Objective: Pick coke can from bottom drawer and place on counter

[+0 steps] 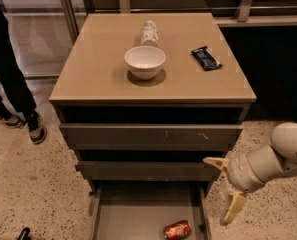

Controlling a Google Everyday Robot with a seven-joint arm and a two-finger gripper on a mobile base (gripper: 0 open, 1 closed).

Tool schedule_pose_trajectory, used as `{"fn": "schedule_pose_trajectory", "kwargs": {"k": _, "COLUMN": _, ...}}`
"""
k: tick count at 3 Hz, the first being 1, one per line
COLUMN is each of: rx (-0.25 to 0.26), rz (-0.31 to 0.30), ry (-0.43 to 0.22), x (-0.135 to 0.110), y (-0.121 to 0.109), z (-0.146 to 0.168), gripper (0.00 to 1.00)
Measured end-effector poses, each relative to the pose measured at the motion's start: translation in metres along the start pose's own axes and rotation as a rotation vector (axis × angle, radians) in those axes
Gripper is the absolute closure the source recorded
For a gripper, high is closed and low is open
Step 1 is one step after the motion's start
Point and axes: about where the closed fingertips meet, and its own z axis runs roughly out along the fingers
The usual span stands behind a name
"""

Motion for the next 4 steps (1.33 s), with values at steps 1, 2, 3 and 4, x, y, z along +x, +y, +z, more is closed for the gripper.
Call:
{"fn": "schedule_pose_trajectory", "kwargs": {"k": 1, "rx": -0.064, "rz": 0.019, "ry": -0.071, "x": 0.042, "y": 0.026, "z": 0.097, "gripper": 0.00}}
{"fn": "schedule_pose_trajectory", "kwargs": {"k": 2, "rx": -0.033, "rz": 0.036, "ry": -0.111, "x": 0.067, "y": 0.031, "z": 0.153, "gripper": 0.00}}
{"fn": "schedule_pose_trajectory", "kwargs": {"k": 3, "rx": 0.006, "rz": 0.080, "ry": -0.130, "x": 0.093, "y": 0.023, "z": 0.203, "gripper": 0.00}}
{"fn": "schedule_pose_trajectory", "kwargs": {"k": 4, "rx": 0.009, "rz": 0.092, "ry": -0.136, "x": 0.097, "y": 0.024, "z": 0.212, "gripper": 0.00}}
